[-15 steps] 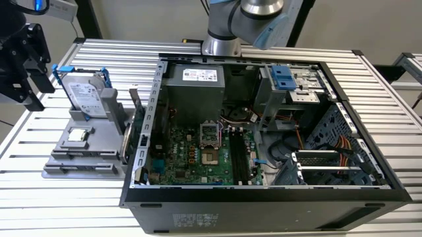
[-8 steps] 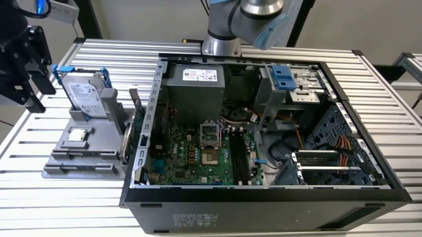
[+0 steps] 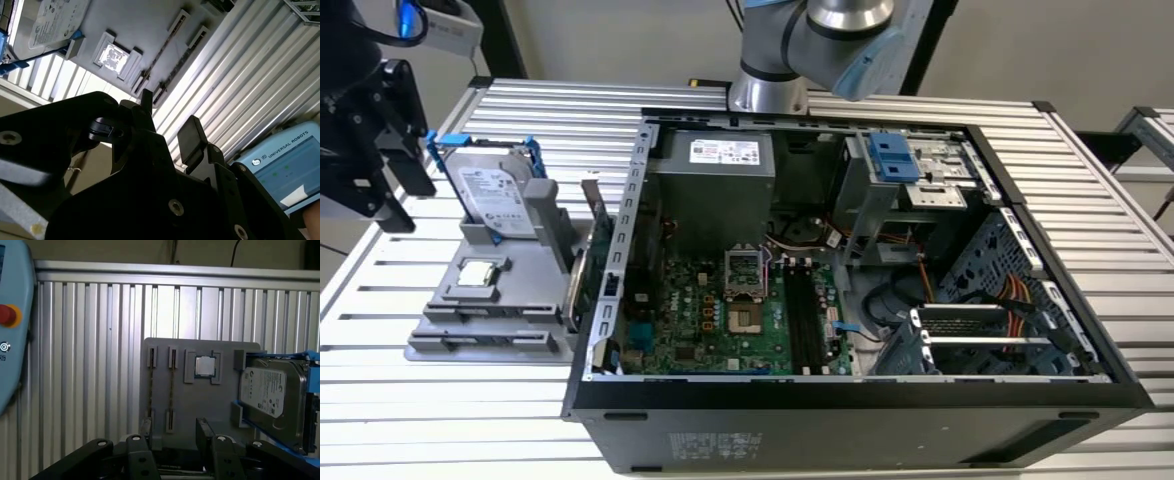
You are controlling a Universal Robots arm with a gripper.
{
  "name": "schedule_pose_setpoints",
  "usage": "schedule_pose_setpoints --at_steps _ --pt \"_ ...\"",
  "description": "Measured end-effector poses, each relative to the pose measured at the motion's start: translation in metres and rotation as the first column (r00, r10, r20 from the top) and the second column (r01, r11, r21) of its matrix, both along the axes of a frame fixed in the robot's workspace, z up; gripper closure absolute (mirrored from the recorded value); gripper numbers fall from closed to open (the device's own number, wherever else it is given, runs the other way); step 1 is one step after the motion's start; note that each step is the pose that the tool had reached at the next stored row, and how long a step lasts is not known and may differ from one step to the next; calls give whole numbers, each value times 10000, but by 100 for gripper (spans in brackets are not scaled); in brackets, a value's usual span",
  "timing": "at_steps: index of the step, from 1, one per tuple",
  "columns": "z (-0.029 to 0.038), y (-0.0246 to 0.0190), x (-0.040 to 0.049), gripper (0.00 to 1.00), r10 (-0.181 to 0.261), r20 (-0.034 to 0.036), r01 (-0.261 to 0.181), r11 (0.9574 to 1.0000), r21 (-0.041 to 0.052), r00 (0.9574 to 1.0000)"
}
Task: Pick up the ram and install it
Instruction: 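Pick up the ram and move it above insertion slot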
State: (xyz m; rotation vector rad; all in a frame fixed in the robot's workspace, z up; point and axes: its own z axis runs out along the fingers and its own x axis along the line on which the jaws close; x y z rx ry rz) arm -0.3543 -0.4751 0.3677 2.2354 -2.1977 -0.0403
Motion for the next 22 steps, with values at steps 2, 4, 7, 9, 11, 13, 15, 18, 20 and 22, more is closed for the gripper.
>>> schedule_pose_setpoints --at_steps 2,4,7,9,11,13,15,18,20,22 --pt "-13 0 0 0 0 0 0 10000 -2 10000" --pt "-26 0 0 0 0 0 0 10000 -3 10000" --pt "-44 0 0 0 0 0 0 10000 -3 10000" --pt "-56 1 0 0 0 0 0 10000 -4 10000" --pt "-69 1 0 0 0 1 0 10000 -5 10000" --pt "-80 2 0 0 0 0 0 10000 -7 10000" --pt "-92 2 0 0 0 0 0 10000 -9 10000" --pt "-109 4 0 0 0 0 0 10000 -12 10000" --pt "-120 5 0 0 0 0 0 10000 -14 10000" --pt "-133 6 0 0 0 1 0 10000 -15 10000"
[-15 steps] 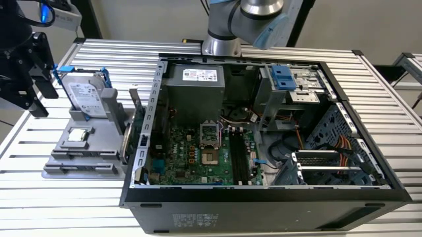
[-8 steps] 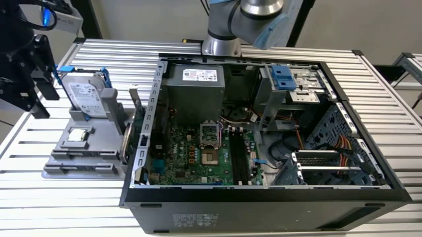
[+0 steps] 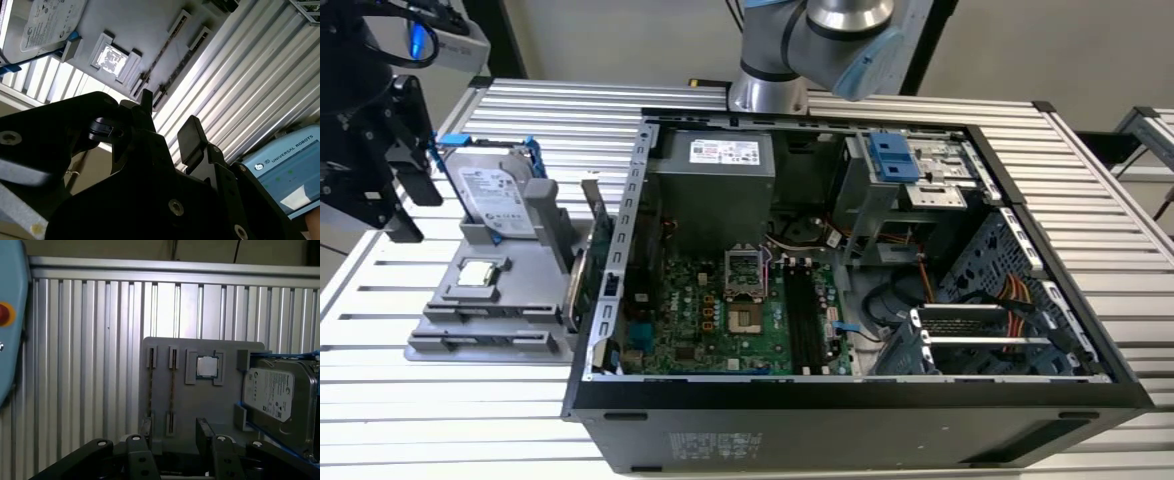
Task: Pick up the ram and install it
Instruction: 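Pick up the ram and move it above insertion slot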
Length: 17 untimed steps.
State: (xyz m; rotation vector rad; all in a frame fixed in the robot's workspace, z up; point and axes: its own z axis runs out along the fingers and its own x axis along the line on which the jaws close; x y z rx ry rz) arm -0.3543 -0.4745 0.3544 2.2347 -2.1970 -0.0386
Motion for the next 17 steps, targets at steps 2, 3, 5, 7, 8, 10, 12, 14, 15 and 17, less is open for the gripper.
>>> schedule_pose_setpoints --at_steps 2,3,5,7,8,10,12,14,15,17 --pt "-12 1 0 0 0 -1 0 10000 -2 10000" --pt "-18 1 0 0 0 -1 0 10000 -3 10000" --pt "-31 2 0 0 0 0 0 10000 -5 10000" --pt "-44 3 0 0 0 -1 0 10000 -6 10000" --pt "-50 4 0 0 0 -2 0 10000 -7 10000" --pt "-61 5 0 0 0 -1 0 10000 -8 10000" --pt "-73 7 0 0 0 -1 0 10000 -9 10000" --pt "-85 8 0 0 0 -1 0 10000 -11 10000" --pt "-90 9 0 0 0 -1 0 10000 -11 10000" --pt "-101 11 0 0 0 -1 0 10000 -13 10000"
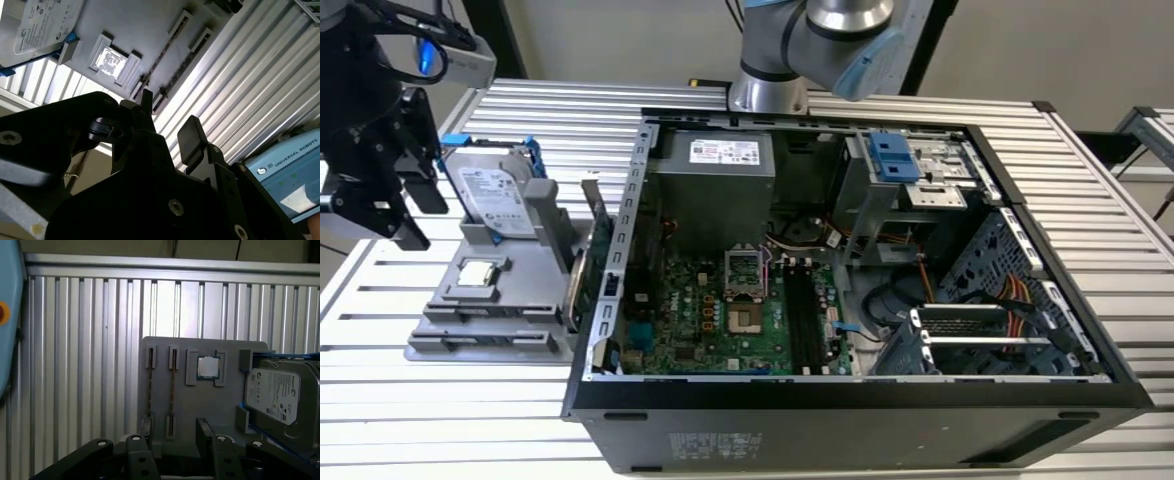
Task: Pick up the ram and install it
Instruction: 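Pick up the ram and move it above insertion slot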
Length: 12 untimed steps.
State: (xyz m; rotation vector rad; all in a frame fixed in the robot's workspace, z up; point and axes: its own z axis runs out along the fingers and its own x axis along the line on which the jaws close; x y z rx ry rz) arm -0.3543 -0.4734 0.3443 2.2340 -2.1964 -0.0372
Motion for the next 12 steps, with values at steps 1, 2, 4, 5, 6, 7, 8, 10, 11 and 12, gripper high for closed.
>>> schedule_pose_setpoints --at_steps 1,2,4,5,6,7,8,10,11,12 --pt "-6 1 0 0 0 1 0 10000 0 10000" --pt "-11 2 0 0 0 0 0 10000 -1 10000" --pt "-23 3 0 0 0 1 0 10000 -3 10000" --pt "-28 4 0 0 0 1 0 10000 -4 10000" --pt "-33 5 0 0 0 1 0 10000 -4 10000" --pt "-39 5 0 0 0 0 0 10000 -6 10000" --pt "-44 6 0 0 0 0 0 10000 -7 10000" --pt "-56 7 0 0 0 1 0 10000 -9 10000" --pt "-62 8 0 0 0 1 0 10000 -10 10000" --pt "-68 9 0 0 0 0 0 10000 -11 10000"
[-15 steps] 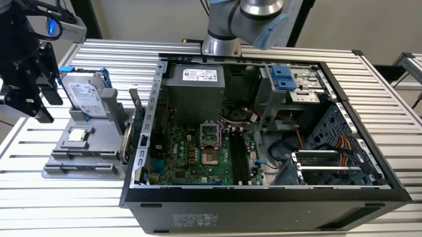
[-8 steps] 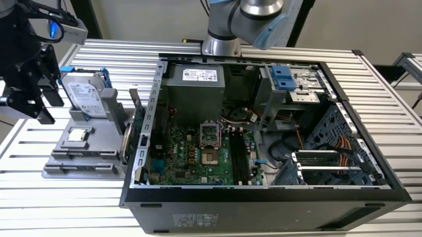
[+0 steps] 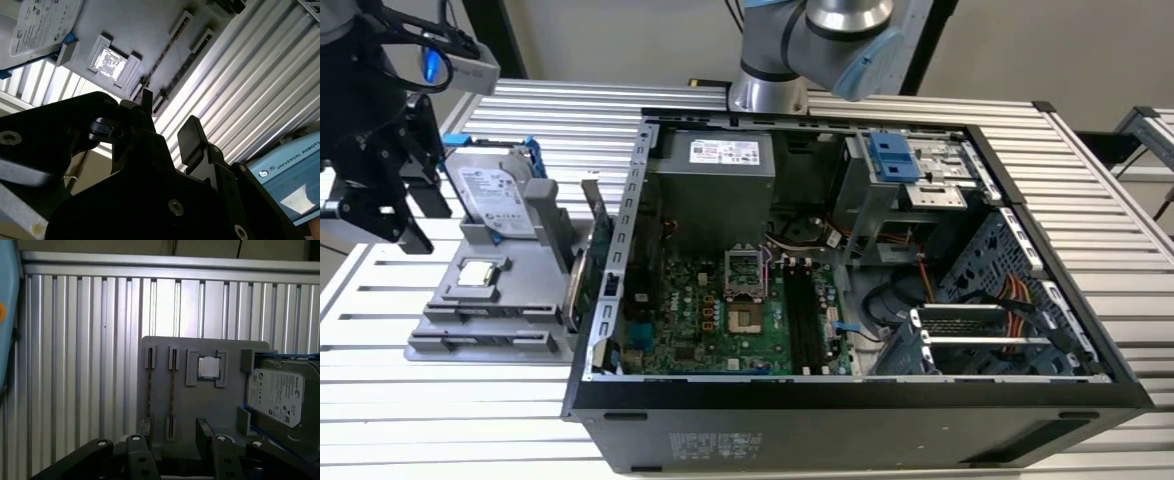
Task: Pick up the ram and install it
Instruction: 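Pick up the ram and move it above insertion slot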
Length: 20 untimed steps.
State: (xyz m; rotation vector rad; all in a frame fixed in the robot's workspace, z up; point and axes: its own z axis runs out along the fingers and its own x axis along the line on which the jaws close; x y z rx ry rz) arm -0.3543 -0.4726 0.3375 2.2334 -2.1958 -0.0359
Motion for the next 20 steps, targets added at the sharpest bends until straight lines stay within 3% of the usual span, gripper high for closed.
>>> schedule_pose_setpoints --at_steps 20 --pt "-132 15 -1 0 -12 15 12 10000 -26 10000"
